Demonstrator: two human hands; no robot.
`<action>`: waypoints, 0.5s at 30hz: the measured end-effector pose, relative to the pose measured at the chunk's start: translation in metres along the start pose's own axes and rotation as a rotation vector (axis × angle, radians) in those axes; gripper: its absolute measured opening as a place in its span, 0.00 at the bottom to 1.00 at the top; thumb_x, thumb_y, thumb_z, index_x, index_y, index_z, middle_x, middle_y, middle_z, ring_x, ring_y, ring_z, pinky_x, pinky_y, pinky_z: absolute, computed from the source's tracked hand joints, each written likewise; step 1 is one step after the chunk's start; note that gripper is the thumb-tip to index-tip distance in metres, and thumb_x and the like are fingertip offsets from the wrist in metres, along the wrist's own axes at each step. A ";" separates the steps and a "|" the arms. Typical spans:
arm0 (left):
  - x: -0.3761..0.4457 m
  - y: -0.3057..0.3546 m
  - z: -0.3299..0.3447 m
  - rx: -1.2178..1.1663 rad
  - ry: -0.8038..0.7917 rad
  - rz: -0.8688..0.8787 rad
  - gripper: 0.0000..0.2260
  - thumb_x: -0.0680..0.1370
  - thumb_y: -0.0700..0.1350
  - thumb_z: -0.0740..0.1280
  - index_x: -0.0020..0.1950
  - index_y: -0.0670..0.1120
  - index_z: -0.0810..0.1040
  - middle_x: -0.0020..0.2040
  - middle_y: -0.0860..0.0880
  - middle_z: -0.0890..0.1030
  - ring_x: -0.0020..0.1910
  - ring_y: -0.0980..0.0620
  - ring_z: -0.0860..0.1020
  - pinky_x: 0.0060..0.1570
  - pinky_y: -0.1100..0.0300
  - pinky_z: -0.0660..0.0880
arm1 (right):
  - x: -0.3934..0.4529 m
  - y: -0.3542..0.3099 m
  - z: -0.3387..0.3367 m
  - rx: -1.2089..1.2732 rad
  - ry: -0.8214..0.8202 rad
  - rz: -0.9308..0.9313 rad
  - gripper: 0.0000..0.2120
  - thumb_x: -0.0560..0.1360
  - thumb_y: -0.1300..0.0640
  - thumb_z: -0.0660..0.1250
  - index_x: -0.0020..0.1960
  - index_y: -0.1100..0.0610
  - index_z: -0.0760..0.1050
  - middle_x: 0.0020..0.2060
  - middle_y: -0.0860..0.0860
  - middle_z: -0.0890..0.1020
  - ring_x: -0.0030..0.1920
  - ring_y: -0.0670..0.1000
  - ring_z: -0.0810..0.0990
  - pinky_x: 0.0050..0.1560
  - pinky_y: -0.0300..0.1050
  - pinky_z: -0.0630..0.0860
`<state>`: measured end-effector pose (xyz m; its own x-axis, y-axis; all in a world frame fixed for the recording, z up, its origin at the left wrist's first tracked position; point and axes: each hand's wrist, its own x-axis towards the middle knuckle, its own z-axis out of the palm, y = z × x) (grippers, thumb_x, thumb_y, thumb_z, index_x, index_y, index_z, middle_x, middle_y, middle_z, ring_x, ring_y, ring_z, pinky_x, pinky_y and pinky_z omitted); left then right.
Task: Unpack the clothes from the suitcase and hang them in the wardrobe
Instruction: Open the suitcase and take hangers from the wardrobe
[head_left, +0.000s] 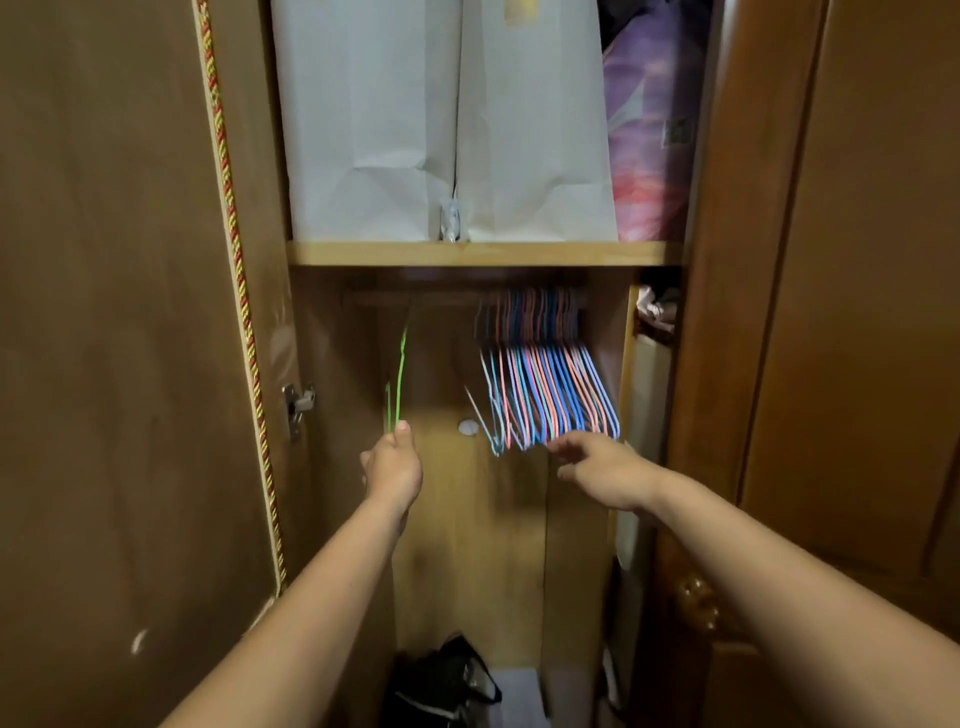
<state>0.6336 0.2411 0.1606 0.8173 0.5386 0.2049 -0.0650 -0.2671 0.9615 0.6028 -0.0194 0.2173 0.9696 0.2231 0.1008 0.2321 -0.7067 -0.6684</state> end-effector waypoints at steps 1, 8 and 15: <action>-0.010 -0.005 -0.001 -0.040 0.006 -0.013 0.25 0.81 0.62 0.50 0.40 0.49 0.77 0.53 0.37 0.80 0.61 0.37 0.75 0.67 0.40 0.70 | -0.004 0.001 0.004 0.005 -0.001 -0.007 0.17 0.79 0.63 0.67 0.67 0.55 0.74 0.63 0.50 0.77 0.65 0.50 0.75 0.63 0.38 0.69; -0.177 -0.100 -0.007 -0.002 -0.156 -0.362 0.17 0.78 0.53 0.57 0.34 0.50 0.78 0.46 0.39 0.80 0.44 0.43 0.75 0.44 0.53 0.69 | -0.117 0.081 0.088 0.139 -0.222 0.165 0.14 0.80 0.62 0.63 0.65 0.59 0.75 0.54 0.55 0.79 0.48 0.50 0.79 0.49 0.39 0.77; -0.398 -0.238 -0.011 0.402 -0.670 -0.666 0.15 0.84 0.49 0.58 0.40 0.47 0.75 0.31 0.48 0.72 0.28 0.52 0.68 0.30 0.64 0.63 | -0.349 0.246 0.195 0.514 -0.323 0.838 0.09 0.82 0.59 0.61 0.56 0.60 0.78 0.45 0.52 0.78 0.44 0.50 0.77 0.45 0.44 0.75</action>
<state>0.3174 0.0993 -0.1479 0.7770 0.1514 -0.6110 0.6148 -0.3913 0.6848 0.3060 -0.1398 -0.1263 0.7201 0.0148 -0.6937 -0.6426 -0.3630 -0.6748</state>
